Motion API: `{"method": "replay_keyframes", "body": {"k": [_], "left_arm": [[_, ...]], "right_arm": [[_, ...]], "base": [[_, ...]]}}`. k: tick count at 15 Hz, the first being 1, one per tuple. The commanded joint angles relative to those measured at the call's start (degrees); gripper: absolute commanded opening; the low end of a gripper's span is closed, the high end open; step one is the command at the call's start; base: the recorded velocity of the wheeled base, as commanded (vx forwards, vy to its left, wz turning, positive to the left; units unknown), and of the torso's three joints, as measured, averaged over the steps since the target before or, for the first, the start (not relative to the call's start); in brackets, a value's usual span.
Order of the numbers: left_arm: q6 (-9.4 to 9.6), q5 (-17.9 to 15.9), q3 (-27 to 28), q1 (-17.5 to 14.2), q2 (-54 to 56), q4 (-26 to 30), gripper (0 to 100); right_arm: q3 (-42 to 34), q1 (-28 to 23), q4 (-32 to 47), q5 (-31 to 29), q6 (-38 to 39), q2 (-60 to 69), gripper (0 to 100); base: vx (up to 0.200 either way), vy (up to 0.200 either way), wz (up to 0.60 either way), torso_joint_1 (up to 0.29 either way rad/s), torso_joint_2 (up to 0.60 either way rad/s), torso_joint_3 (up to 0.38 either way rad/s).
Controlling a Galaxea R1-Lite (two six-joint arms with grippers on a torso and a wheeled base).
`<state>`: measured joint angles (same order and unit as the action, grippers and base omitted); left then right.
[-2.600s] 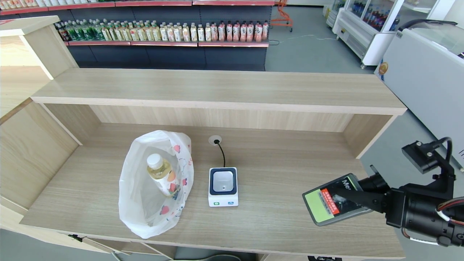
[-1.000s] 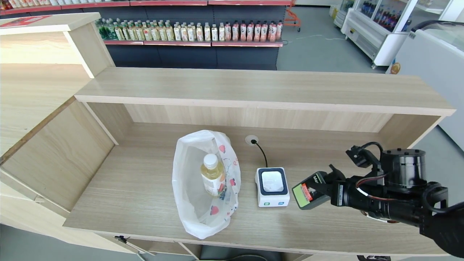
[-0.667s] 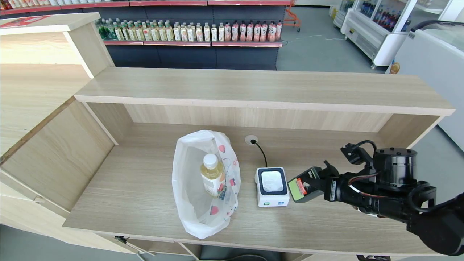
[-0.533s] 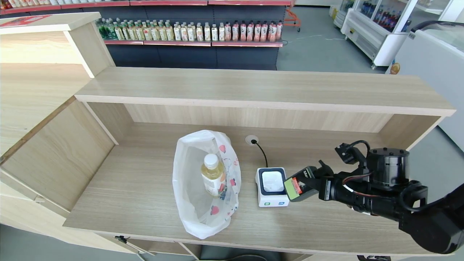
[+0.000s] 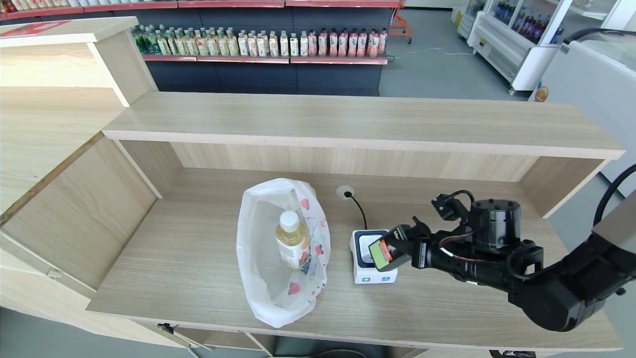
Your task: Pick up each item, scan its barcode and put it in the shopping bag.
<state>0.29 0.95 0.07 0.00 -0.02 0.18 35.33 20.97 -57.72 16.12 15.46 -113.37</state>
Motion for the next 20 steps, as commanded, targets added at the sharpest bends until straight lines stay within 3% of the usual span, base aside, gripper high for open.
{"method": "replay_keyframes", "body": {"k": [1,9,20], "left_arm": [[-0.03,0.02,0.01,0.00,0.02,-0.01,100],[-0.03,0.02,0.01,0.00,0.02,-0.01,100],[-0.03,0.02,0.01,0.00,0.02,-0.01,100]], "right_arm": [[1.41,0.13,-0.02,-0.03,0.01,-2.29,0],[6.33,2.15,-0.02,-0.12,0.10,-5.72,0],[5.98,2.94,-1.25,-2.41,0.19,-7.48,0]], "base": [[0.000,0.000,0.00,0.000,0.00,0.000],[0.000,0.000,0.00,0.000,0.00,0.000],[0.000,0.000,0.00,0.000,0.00,0.000]]}}
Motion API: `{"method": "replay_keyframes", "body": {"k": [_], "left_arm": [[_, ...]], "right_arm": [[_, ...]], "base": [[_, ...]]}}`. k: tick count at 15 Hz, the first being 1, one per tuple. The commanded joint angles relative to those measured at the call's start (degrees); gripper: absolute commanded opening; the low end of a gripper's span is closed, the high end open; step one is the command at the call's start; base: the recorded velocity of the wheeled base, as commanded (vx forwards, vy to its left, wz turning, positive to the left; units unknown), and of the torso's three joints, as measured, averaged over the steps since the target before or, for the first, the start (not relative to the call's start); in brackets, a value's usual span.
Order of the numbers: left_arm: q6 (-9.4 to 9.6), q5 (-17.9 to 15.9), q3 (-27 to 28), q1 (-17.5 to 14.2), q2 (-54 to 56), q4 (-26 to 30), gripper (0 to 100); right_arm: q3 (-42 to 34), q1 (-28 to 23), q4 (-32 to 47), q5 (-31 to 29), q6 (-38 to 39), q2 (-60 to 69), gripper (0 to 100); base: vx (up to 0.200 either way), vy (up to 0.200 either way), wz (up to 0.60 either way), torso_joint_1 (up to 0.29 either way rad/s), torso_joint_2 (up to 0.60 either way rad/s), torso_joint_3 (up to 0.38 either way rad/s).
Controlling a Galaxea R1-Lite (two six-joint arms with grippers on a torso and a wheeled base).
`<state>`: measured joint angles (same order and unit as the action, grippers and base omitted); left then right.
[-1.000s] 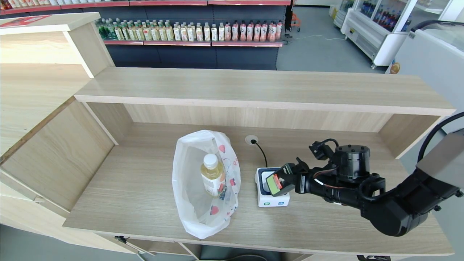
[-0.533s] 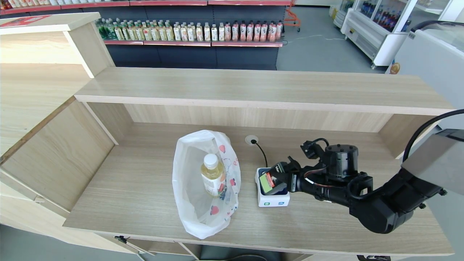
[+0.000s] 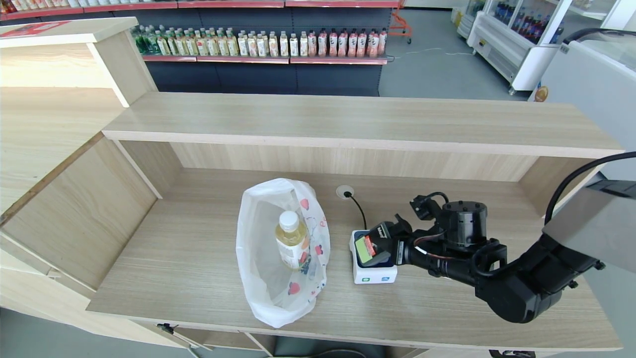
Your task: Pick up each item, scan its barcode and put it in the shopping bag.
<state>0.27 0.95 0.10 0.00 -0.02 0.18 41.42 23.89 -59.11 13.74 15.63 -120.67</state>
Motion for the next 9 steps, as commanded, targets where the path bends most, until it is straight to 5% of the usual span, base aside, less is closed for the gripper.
{"method": "replay_keyframes", "body": {"k": [1,7,9], "left_arm": [[0.00,0.02,-0.01,0.00,0.02,-0.01,100],[0.00,0.02,-0.01,0.00,0.02,-0.01,100],[0.00,0.02,-0.01,0.00,0.02,-0.01,100]], "right_arm": [[-0.38,0.01,-0.04,0.06,0.02,0.00,0],[-3.02,-1.31,-1.44,-0.03,-2.09,15.12,0],[-8.64,-3.06,2.95,-0.20,-13.34,23.99,0]], "base": [[0.000,0.000,0.00,0.000,0.00,0.000],[0.000,0.000,0.00,0.000,0.00,0.000],[0.000,0.000,0.00,0.000,0.00,0.000]]}}
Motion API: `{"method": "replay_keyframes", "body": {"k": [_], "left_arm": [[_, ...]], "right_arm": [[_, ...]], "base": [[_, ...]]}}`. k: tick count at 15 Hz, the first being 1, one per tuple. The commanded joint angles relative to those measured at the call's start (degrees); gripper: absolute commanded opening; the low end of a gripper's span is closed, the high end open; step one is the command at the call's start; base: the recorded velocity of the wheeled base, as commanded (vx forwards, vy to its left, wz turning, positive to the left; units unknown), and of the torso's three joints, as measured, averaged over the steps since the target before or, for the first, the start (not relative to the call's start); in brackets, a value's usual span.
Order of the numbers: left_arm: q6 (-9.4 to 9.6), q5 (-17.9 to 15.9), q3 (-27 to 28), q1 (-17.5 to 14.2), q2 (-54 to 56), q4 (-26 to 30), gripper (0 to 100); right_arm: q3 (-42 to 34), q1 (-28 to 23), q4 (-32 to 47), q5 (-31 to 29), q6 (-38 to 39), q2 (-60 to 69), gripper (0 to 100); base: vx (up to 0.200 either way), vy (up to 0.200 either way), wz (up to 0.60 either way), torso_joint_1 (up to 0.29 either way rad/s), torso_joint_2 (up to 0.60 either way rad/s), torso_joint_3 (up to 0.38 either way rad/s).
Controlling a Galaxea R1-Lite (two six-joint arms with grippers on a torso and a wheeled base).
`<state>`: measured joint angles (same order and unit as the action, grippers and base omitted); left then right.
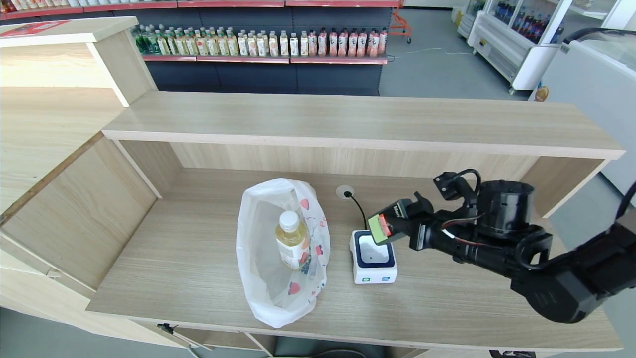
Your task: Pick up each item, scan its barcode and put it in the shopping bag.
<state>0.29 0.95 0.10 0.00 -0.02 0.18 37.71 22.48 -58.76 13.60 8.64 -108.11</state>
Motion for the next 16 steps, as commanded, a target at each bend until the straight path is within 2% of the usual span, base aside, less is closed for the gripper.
{"method": "replay_keyframes", "body": {"k": [1,2,3,7,12,16], "left_arm": [[0.06,0.02,-0.01,0.00,0.02,-0.01,100],[-0.03,0.02,-0.01,0.00,0.02,-0.01,100],[-0.03,0.02,-0.01,0.00,0.02,-0.01,100],[0.06,0.02,-0.01,0.00,0.02,-0.01,100],[0.06,0.02,-0.01,0.00,0.02,-0.01,100],[-0.03,0.02,-0.01,0.00,0.02,-0.01,100]], "right_arm": [[-6.59,-2.88,2.51,-0.07,-9.79,12.39,0],[-11.95,-7.01,2.24,-0.16,-19.63,14.85,0],[-15.38,-9.38,1.37,-0.07,-23.32,16.00,0],[-23.64,-13.43,-3.38,0.02,-23.50,17.23,0],[-25.05,-13.16,-4.61,0.28,-21.91,17.32,0],[-24.70,-11.41,-4.61,0.46,-21.74,17.32,0]], "base": [[0.000,0.000,0.00,0.000,0.00,0.000],[0.000,0.000,0.00,0.000,0.00,0.000],[0.000,0.000,0.00,0.000,0.00,0.000],[0.000,0.000,0.00,0.000,0.00,0.000],[0.000,0.000,0.00,0.000,0.00,0.000],[0.000,0.200,0.00,-0.006,0.00,0.005]]}}
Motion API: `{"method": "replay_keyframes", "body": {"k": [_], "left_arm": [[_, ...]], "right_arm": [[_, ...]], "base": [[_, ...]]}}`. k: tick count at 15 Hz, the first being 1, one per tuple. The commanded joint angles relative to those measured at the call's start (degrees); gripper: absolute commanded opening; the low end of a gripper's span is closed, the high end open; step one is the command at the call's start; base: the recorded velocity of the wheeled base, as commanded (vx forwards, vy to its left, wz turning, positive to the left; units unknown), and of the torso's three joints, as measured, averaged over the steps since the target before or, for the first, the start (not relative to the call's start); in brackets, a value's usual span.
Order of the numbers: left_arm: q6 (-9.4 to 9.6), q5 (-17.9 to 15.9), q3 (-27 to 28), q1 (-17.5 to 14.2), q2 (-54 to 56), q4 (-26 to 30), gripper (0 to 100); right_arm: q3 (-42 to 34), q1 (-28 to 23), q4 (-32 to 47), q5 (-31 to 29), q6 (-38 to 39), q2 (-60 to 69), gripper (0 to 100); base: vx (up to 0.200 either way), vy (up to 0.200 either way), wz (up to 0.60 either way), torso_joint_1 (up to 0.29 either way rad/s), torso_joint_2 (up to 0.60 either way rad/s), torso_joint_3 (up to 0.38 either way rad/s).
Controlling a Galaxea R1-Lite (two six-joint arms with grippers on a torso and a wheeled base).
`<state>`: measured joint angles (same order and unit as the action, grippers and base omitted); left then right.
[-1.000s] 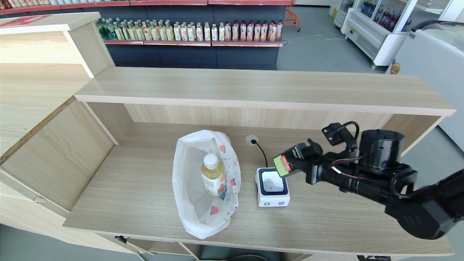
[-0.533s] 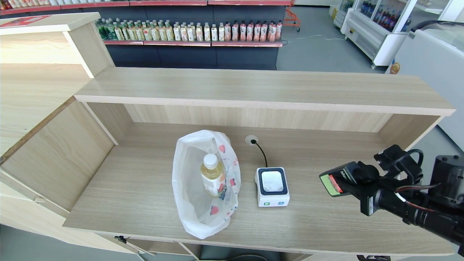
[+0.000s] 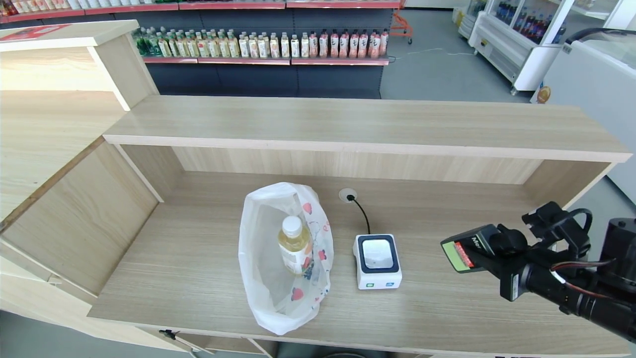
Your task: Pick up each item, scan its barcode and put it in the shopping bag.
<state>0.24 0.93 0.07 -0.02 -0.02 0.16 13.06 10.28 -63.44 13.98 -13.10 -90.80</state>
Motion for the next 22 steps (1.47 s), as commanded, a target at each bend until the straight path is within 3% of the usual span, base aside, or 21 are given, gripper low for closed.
{"method": "replay_keyframes", "body": {"k": [1,3,7,15,19,22], "left_arm": [[0.02,0.04,0.01,0.02,0.02,0.02,100],[0.02,0.04,0.01,0.02,0.02,0.02,100],[0.11,0.04,0.01,0.02,0.02,0.02,100],[0.02,0.04,0.01,0.02,0.02,0.02,100],[0.02,0.04,-0.07,0.02,0.02,0.02,100],[0.02,0.04,0.01,0.02,0.02,0.02,100]], "right_arm": [[0.04,1.32,0.07,0.08,0.01,0.00,0],[0.04,1.94,0.16,0.17,0.10,-0.08,0],[4.61,8.27,0.33,1.84,4.76,-2.37,0],[5.49,16.18,0.25,3.68,3.17,-11.16,0],[6.19,17.41,-0.02,3.60,-0.08,-16.87,0],[11.29,19.61,-3.88,3.51,-2.01,-24.25,0]], "base": [[0.000,0.200,0.00,0.022,0.02,-0.007],[0.000,0.200,0.00,0.007,0.01,0.000],[0.000,0.200,0.00,0.000,0.00,0.002],[0.000,0.000,0.00,0.000,0.00,0.000],[0.000,0.000,0.00,0.000,0.00,0.000],[0.000,0.000,0.00,0.000,0.00,0.000]]}}
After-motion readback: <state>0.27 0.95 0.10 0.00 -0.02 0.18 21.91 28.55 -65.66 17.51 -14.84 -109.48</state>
